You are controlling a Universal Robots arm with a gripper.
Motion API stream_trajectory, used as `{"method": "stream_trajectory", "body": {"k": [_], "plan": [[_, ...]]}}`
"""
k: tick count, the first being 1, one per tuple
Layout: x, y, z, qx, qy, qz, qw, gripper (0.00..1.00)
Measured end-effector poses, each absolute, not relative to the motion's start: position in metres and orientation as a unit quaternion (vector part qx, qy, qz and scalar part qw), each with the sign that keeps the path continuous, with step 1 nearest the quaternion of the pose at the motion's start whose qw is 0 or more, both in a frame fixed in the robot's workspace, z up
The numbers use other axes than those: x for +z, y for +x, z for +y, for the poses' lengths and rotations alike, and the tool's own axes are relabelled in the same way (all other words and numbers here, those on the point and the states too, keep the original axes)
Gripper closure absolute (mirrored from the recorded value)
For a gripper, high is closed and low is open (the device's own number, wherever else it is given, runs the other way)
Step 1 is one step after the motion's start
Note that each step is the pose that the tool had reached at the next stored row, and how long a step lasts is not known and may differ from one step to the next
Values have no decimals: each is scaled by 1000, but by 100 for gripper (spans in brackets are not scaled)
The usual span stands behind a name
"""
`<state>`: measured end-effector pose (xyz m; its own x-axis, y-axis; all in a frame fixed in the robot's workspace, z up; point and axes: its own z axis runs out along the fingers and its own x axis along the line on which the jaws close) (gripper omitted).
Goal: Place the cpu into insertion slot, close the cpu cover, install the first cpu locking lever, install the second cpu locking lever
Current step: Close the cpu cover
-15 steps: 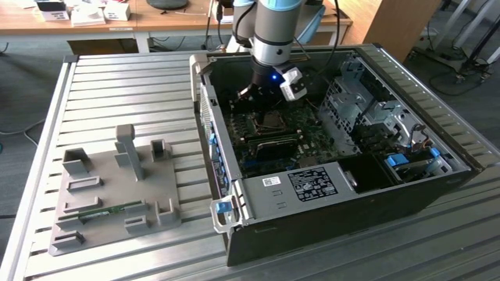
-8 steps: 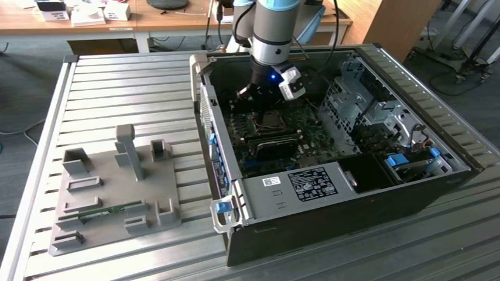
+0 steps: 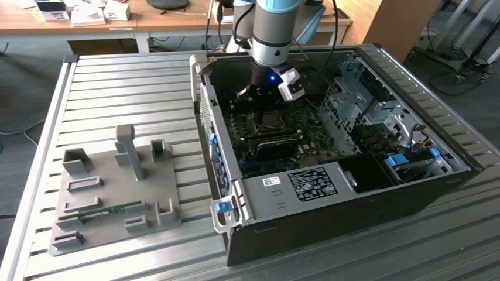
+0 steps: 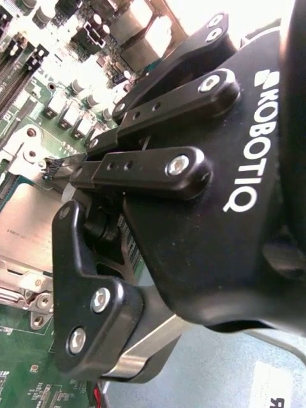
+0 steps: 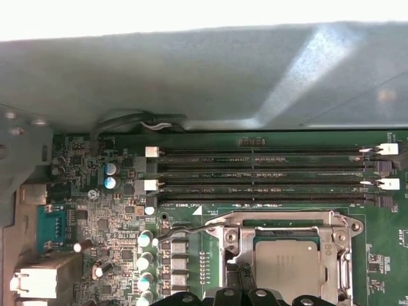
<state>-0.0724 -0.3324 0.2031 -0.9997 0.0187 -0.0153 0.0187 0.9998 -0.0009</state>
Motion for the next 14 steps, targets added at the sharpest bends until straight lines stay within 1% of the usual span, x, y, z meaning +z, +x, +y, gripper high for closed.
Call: {"method": "stream_trajectory", "body": {"k": [14], "plan": [[201, -72, -332, -1, 9, 1000, 8, 89]]}}
